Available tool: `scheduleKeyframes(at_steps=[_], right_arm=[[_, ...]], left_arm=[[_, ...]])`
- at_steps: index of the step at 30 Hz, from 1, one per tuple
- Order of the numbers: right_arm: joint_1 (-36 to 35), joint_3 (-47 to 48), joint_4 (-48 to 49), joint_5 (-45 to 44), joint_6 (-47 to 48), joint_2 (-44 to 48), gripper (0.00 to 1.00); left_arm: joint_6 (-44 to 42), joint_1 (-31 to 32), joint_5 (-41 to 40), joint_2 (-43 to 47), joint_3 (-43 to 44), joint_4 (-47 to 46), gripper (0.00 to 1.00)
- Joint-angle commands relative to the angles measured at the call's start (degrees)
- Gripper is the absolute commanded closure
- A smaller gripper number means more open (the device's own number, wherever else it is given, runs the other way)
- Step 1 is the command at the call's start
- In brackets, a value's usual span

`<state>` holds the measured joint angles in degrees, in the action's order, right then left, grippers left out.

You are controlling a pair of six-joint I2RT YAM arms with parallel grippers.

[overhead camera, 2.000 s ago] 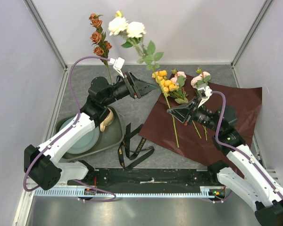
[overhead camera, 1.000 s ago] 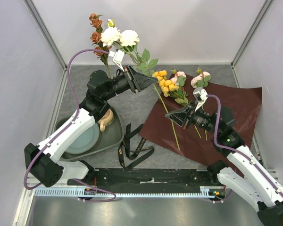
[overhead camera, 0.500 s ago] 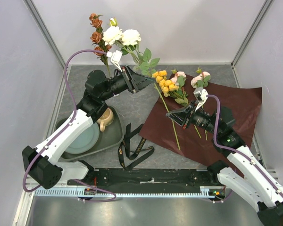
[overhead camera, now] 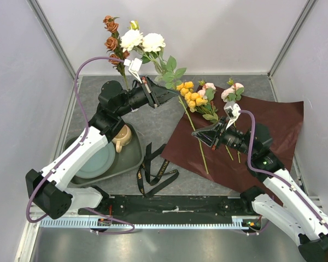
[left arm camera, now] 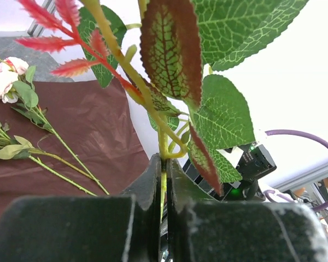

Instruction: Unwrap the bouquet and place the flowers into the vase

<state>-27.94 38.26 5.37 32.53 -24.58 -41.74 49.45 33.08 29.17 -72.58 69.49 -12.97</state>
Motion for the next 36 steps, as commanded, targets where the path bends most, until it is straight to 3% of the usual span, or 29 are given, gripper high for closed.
scheduleKeyframes(at_steps=[1,3,4,7,9,13,16,21,26,36], right_arm=[[-0.4,0.9,1.6,1.7,0.7,-0.4,0.95],[-0.4,1.3,1.0,0.9,0.7,-0.8,0.75],[-0.4,1.5,0.4,0.2,0.8,-0.9,0.48],[-0.4,2.7,-4.5,-7.6,2.2,-0.9,0.22],[-0.4,4.0,-9.8,-14.3,4.2,-0.5,0.17],[-0.4,5.6,-17.2,-36.5,4.0,-0.2,0.02],[-0.4,6.0,-19.3,-40.4,4.5,-0.9,0.02],[-0.4,6.3,-19.1,-38.1,3.3,-2.3,0.02],[-0.4,6.7,-19.1,-37.1,2.2,-3.7,0.02],[-0.4,6.9,-20.8,-37.7,1.2,-1.8,0.02]], left_arm=[[-2.5,-0.5,0.2,0.6,2.9,-1.8,0.98],[-3.6,-0.5,-0.1,0.7,3.2,-1.7,0.98],[-4.0,-0.5,-0.3,0.8,3.3,-1.6,0.98],[-8.0,-0.5,-2.5,2.3,4.2,1.4,0.98],[-14.4,-0.5,-7.9,3.4,6.4,8.7,0.98],[-30.0,-0.5,-20.2,8.3,9.5,18.0,0.98],[-39.7,-0.5,-29.0,9.5,12.8,22.5,0.98],[-48.1,-1.6,-43.0,6.8,20.5,24.8,0.98],[-47.1,-7.7,-43.6,-0.4,32.8,28.4,0.98],[-54.6,-12.0,-46.6,-9.0,43.0,25.5,0.98]])
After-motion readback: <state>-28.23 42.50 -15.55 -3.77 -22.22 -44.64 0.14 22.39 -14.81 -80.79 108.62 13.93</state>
